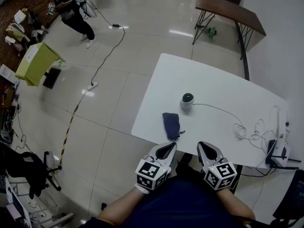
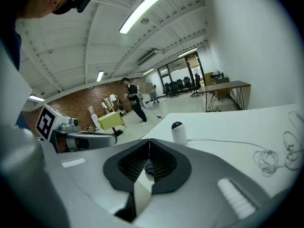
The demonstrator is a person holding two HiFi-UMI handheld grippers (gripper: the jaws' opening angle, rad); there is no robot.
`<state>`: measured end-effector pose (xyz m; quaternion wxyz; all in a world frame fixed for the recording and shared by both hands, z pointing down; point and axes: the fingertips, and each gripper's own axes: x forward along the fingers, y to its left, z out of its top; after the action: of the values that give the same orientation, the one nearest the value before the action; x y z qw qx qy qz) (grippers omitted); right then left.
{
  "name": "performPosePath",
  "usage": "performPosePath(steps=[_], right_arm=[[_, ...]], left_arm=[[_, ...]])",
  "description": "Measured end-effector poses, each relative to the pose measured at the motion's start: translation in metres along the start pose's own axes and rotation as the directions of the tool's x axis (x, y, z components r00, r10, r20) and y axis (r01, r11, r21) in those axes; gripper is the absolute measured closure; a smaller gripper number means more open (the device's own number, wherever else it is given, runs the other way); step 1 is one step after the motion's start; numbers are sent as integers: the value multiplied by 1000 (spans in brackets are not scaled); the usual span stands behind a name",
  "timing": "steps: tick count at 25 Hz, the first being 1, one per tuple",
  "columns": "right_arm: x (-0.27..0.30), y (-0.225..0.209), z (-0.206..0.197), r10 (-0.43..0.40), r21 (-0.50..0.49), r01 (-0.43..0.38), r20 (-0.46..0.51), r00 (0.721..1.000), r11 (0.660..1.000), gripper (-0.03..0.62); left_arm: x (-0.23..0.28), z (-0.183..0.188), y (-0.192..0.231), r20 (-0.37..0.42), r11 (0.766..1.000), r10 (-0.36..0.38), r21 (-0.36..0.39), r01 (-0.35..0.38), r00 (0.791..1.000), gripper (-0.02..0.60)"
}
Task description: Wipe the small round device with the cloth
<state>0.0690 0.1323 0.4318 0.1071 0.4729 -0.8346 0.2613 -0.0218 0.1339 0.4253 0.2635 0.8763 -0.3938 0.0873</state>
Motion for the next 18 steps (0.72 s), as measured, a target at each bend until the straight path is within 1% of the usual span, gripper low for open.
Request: performPosePath(steps=[5, 7, 9, 12, 15, 17, 18], right_arm=[[11, -44, 24, 26, 11, -26, 12, 1000, 1000, 582], [15, -56, 27, 45, 23, -46, 8, 999, 999, 582], [19, -67, 28, 62, 30, -62, -3, 998, 998, 582], [28, -78, 28, 88, 28, -87, -23, 996, 996, 582], [34, -87, 23, 114, 26, -113, -48, 992, 993, 582], [40, -89, 18, 129, 32, -128, -65, 989, 991, 582], [43, -89, 16, 137, 34, -135, -71, 988, 990, 582]], left_arm=[[38, 6, 7, 13, 998, 60, 3, -60, 998, 580], [51, 10, 5, 3, 997, 73, -13, -73, 997, 577], [63, 12, 7, -7, 995, 97, -30, -97, 995, 557], [74, 9, 19, -27, 986, 160, -41, -161, 987, 537], [85, -1, 31, -56, 973, 224, -39, -226, 973, 501], [93, -12, 43, -97, 965, 252, -49, -257, 963, 451], [96, -19, 52, -126, 960, 266, -58, -275, 956, 413]])
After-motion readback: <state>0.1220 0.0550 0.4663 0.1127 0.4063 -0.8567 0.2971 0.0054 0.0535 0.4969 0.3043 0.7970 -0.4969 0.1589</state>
